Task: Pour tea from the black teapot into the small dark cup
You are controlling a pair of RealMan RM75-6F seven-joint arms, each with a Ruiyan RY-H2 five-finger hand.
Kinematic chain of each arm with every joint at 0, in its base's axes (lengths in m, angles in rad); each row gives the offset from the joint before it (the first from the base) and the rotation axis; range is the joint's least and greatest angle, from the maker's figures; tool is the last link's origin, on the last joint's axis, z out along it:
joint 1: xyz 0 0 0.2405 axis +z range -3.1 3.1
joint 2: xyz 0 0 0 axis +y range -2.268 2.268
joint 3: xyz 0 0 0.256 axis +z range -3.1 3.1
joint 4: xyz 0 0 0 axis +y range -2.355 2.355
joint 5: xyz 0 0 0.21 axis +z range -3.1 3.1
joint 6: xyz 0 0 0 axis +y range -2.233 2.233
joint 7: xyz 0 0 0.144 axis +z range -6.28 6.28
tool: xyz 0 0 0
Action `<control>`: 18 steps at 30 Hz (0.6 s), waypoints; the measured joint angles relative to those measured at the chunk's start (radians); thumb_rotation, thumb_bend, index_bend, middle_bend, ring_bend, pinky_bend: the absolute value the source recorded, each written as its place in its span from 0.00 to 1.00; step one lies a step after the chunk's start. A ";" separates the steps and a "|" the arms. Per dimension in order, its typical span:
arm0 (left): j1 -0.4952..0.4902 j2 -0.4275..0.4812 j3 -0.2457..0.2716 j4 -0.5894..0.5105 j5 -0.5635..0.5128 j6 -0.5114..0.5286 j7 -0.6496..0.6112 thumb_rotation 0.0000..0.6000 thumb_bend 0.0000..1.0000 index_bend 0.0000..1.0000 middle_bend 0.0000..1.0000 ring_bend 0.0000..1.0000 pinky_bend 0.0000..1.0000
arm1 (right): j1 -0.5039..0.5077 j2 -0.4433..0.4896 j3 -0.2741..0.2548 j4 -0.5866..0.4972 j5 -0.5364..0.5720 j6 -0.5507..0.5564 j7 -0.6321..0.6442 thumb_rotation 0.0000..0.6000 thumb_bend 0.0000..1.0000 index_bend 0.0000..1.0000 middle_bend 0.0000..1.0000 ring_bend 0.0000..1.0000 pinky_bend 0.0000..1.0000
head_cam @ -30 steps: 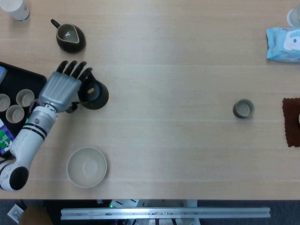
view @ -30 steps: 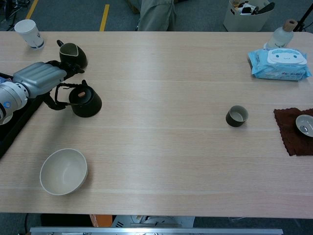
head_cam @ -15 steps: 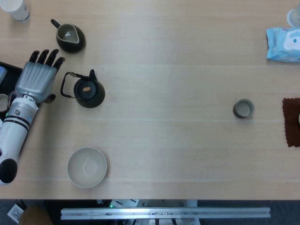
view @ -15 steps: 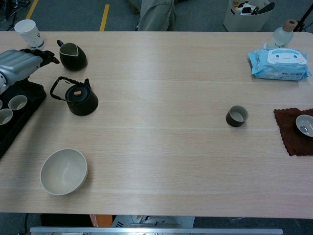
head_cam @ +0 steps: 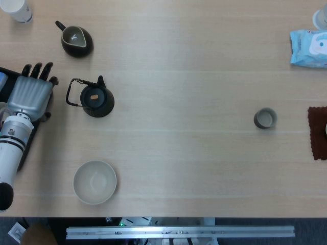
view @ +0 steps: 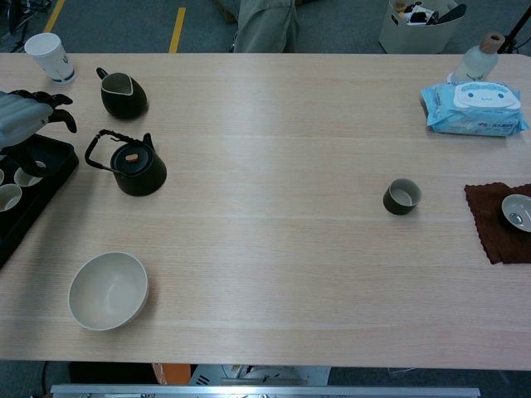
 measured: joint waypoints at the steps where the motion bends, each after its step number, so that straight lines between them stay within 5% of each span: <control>1: -0.001 -0.004 0.002 0.003 -0.010 0.003 0.003 1.00 0.21 0.25 0.00 0.00 0.08 | 0.000 0.000 0.000 0.001 0.000 0.000 0.001 1.00 0.06 0.34 0.33 0.26 0.28; 18: -0.065 -0.081 -0.008 0.094 -0.131 -0.038 0.036 1.00 0.21 0.24 0.00 0.00 0.08 | -0.006 0.003 -0.003 -0.003 0.007 -0.003 -0.001 1.00 0.06 0.34 0.33 0.26 0.28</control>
